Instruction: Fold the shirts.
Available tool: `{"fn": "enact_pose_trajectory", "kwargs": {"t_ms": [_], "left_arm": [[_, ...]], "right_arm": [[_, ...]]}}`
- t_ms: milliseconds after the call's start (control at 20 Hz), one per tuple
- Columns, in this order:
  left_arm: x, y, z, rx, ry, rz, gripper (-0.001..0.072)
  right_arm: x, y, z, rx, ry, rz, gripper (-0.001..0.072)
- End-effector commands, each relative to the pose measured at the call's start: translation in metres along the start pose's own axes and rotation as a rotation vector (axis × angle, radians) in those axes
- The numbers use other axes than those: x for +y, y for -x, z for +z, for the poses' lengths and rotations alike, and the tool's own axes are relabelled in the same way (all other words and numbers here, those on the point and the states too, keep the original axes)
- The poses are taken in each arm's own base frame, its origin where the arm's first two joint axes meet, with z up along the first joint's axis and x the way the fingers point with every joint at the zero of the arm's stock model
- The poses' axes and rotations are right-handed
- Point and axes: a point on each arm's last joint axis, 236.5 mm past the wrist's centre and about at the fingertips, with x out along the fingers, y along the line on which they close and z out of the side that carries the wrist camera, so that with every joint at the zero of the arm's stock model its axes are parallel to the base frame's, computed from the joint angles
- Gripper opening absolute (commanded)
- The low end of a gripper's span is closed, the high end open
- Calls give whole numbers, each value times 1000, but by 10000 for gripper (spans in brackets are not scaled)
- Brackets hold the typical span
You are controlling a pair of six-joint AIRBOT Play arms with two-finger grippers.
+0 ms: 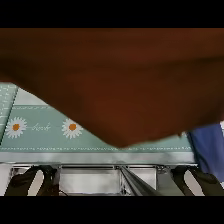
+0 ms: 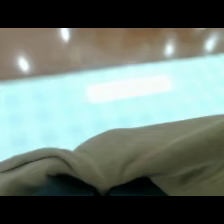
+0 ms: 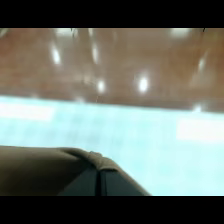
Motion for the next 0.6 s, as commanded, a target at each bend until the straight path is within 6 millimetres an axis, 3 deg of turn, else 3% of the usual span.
{"fn": "enact_pose_trajectory", "kwargs": {"t_ms": [0,150,250,350,550], "left_arm": [[9,-60,-131,278,162,-85,18],[18,-112,-222,423,275,-108,18],[27,-137,-260,463,313,-82,18],[38,-161,-276,469,331,-43,18],[66,-204,-284,475,380,45,19]], "right_arm": [[-26,-68,-61,144,-118,15,24],[-46,-142,-118,288,-238,59,24],[-53,-186,-144,387,-296,114,24],[-58,-230,-157,419,-373,169,24],[-71,-306,-180,463,-537,208,24]]}}
